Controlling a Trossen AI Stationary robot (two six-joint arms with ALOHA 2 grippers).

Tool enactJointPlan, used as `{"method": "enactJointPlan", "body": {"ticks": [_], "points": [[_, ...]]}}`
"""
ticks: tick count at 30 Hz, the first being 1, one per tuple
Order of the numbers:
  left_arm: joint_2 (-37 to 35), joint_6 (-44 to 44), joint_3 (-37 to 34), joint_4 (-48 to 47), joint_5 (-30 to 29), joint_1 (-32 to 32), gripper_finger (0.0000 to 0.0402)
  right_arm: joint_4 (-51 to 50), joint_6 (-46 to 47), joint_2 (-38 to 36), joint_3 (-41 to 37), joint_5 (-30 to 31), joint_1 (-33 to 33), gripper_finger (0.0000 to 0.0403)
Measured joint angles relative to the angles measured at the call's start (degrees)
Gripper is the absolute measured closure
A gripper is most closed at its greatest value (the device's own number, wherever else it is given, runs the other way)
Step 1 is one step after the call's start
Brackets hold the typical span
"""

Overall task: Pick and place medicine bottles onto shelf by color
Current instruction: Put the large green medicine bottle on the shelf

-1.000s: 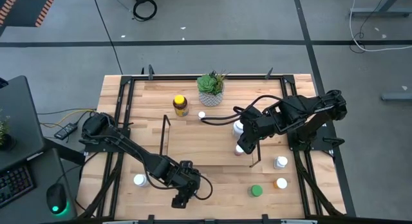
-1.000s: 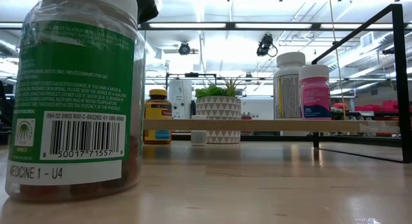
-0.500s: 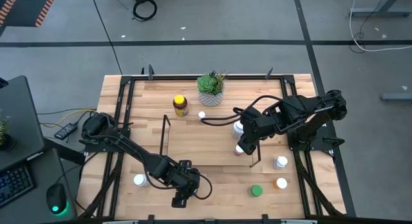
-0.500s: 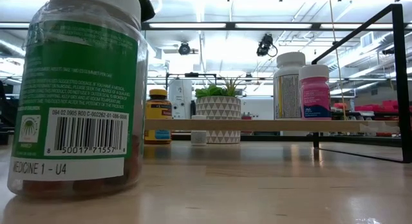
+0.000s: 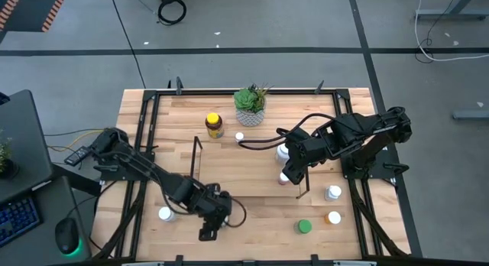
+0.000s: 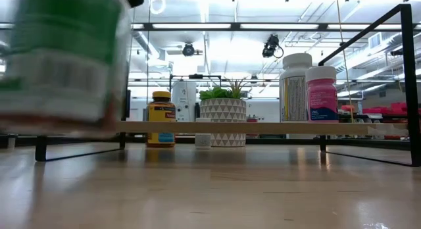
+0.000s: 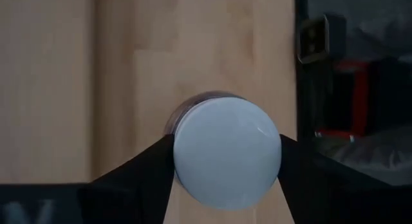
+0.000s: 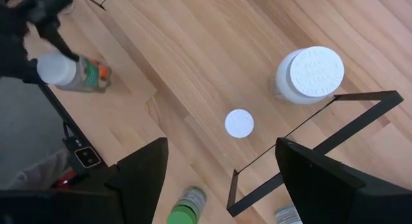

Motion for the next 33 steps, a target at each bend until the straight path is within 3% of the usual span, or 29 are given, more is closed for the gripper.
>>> {"method": "enactJointPlan", "body": {"ticks": [8,13,21,33], "points": [[-6.1,1.5,0.1,-4.9,-3.5,3.5,0.0159,0.0,-0.5,0.0,0.0,0.1,0.0,0.0108],[-7.1,9.2,0.1,-12.0,-5.7,7.1,0.0155,0.0,-0.5,0.0,0.0,0.7,0.0,0.0108],[-7.1,25.2,0.1,-13.9,-5.7,14.1,0.0151,0.1,0.4,0.0,0.0,1.4,0.1,0.0108],[-7.1,34.4,0.1,-15.0,-5.1,27.5,0.0150,0.4,2.5,0.0,0.0,1.7,0.4,0.0108]]}}
